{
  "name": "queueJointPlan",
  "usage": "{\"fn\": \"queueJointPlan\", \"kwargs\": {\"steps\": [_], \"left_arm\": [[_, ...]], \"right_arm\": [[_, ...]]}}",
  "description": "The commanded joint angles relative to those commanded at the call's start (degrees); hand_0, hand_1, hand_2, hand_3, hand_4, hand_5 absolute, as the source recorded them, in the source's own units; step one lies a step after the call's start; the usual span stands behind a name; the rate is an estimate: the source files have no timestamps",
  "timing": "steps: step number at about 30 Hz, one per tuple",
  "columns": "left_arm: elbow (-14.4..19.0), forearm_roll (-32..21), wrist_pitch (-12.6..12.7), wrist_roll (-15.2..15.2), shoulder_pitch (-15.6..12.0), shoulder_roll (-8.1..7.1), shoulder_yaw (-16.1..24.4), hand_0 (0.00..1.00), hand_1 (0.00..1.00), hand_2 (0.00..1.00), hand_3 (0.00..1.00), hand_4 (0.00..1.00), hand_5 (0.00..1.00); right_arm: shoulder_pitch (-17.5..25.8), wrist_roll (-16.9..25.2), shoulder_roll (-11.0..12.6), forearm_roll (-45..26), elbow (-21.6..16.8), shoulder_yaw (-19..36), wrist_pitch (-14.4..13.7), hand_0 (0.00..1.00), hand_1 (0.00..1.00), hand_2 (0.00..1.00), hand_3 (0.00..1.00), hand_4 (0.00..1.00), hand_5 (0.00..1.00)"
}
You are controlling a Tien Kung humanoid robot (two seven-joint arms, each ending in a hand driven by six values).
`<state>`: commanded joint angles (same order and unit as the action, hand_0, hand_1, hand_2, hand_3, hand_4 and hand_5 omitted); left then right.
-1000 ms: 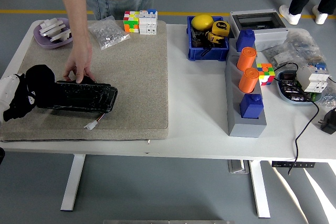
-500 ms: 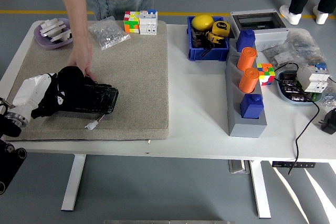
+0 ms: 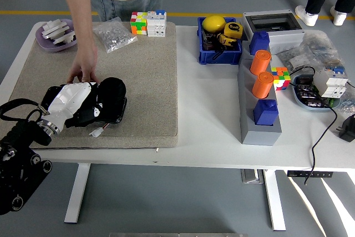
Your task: Pick the rag up,wipe the panel,place it on the desk
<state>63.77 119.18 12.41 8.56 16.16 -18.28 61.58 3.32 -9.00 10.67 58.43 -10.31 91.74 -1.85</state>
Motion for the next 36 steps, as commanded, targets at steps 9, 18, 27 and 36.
{"fn": "queueJointPlan", "kwargs": {"steps": [9, 18, 27, 36], "left_arm": [[2.8, -0.3, -0.2, -0.6, 0.0, 0.11, -2.2, 0.263, 0.214, 0.566, 0.409, 0.002, 0.002], [2.2, -0.6, 0.1, -0.3, -0.9, 0.55, -1.2, 0.263, 0.214, 0.566, 0.409, 0.002, 0.002], [1.3, -0.1, 0.2, -0.2, -2.0, 0.30, 2.3, 0.263, 0.215, 0.566, 0.410, 0.002, 0.002], [-1.9, -1.3, 0.3, 1.2, -2.3, -1.54, 5.1, 0.263, 0.216, 0.565, 0.411, 0.002, 0.002]], "right_arm": [[0.0, 0.0, 0.0, -0.1, 0.0, 0.0, 0.0, 0.734, 0.639, 0.684, 0.606, 0.998, 0.491], [0.0, 0.0, -0.1, -0.1, 0.0, -0.2, 0.0, 0.734, 0.639, 0.684, 0.606, 0.998, 0.492], [0.1, -0.1, 0.0, -0.3, 0.0, -0.4, 0.0, 0.736, 0.638, 0.684, 0.607, 0.998, 0.492], [0.0, 0.0, 0.0, -0.4, 0.0, -0.5, 0.1, 0.736, 0.638, 0.684, 0.607, 0.998, 0.492]]}}
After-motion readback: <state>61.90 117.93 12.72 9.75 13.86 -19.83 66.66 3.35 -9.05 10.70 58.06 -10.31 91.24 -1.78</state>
